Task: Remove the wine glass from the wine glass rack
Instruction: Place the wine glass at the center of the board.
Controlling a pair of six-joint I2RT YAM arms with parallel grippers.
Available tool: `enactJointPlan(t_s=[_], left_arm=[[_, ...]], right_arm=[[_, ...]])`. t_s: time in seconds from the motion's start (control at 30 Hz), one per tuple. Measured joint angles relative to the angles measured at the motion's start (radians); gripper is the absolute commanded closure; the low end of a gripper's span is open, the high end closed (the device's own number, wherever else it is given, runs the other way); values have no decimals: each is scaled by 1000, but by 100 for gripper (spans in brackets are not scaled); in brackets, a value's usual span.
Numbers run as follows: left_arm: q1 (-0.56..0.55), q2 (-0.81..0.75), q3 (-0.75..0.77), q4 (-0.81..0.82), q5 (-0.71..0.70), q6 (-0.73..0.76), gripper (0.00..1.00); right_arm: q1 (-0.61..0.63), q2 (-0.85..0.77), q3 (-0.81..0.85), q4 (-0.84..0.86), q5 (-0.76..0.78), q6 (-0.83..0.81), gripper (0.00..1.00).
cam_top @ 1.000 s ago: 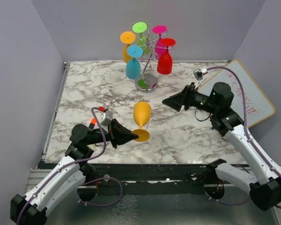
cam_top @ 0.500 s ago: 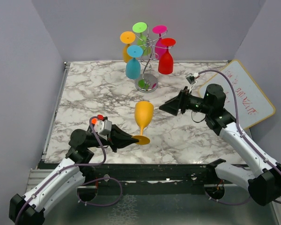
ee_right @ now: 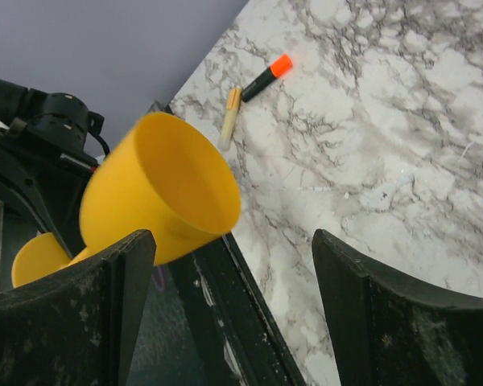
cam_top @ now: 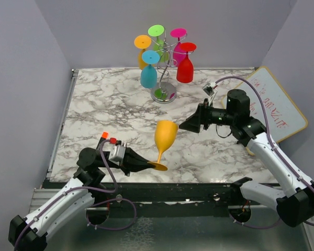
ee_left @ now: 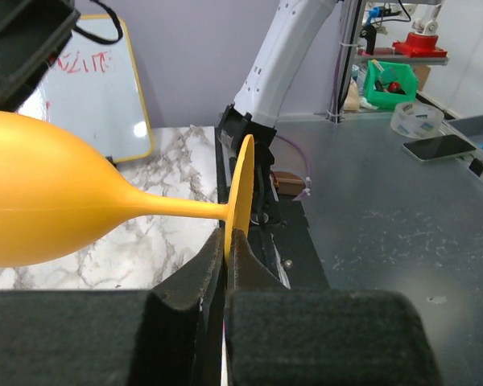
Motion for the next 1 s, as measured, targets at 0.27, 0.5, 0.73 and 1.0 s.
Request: enactJointPlan(t_s=[0.27,0.5,0.73,1.0], left_arm=[[-2,-50,-15,8,5,27,100],[-2,-36,-18,8,7,68,100],[-2,-24,-18,8,36,90,100],[-2,48,34,8,102,105,100]], right_arm=[[0,-8,0,-58,-42,49,13],[0,35,107,-91,-89,69,12],[0,154,203,-98,-168,53,15],[0,197,208,10,-397,135,24]])
